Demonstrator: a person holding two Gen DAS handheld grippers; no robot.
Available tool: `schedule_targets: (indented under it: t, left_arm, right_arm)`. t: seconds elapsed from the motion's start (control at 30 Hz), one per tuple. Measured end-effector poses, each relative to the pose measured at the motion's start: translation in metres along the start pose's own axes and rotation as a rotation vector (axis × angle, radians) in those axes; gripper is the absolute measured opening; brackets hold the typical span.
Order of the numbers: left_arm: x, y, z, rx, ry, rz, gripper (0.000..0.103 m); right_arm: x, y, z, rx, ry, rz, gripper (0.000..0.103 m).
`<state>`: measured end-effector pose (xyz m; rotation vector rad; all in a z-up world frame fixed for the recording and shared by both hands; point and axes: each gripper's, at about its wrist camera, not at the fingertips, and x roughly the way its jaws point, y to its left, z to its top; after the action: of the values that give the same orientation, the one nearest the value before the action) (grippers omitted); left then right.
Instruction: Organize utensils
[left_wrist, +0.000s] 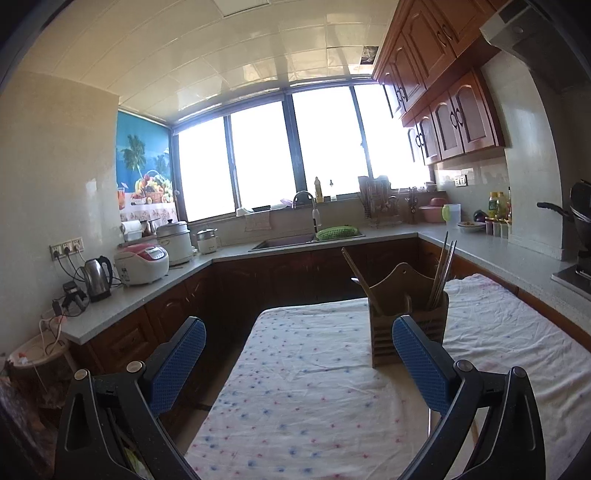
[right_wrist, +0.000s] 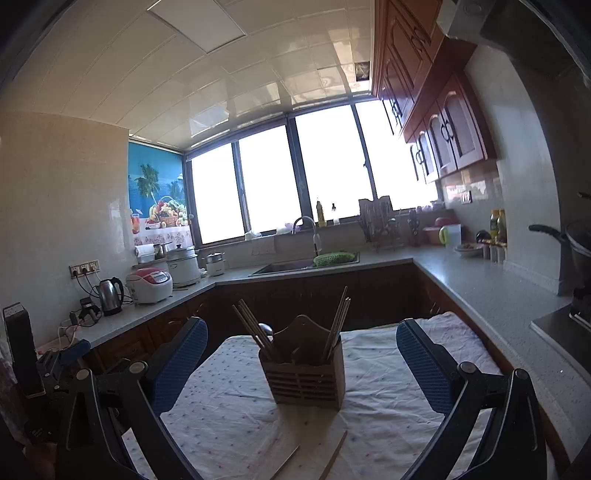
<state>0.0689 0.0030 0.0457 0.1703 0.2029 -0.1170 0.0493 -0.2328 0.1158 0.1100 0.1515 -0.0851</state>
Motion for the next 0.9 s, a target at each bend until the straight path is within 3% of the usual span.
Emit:
schedule_targets:
  t: [0.17,0.5,0.9]
  left_arm:
    - [0.0,-0.016,-0.036,-0.007,0.02,0.015,0.102]
    - [-0.001,-0.021,-0.065,-0.037,0.093,0.006,0.102]
    - [0.001,-0.012,-0.066,-0.075,0.167,-0.028,0.102]
  right_arm:
    - [-0.021,0.012,-0.031,-0.068,-0.082,-0.085,0.103]
    - [-0.022,0.01,-0.101,-0.041,0.009,-0.108,0.103]
    - [-0.022,0.008,-0.134,-0.05,0.084,-0.118,0.103]
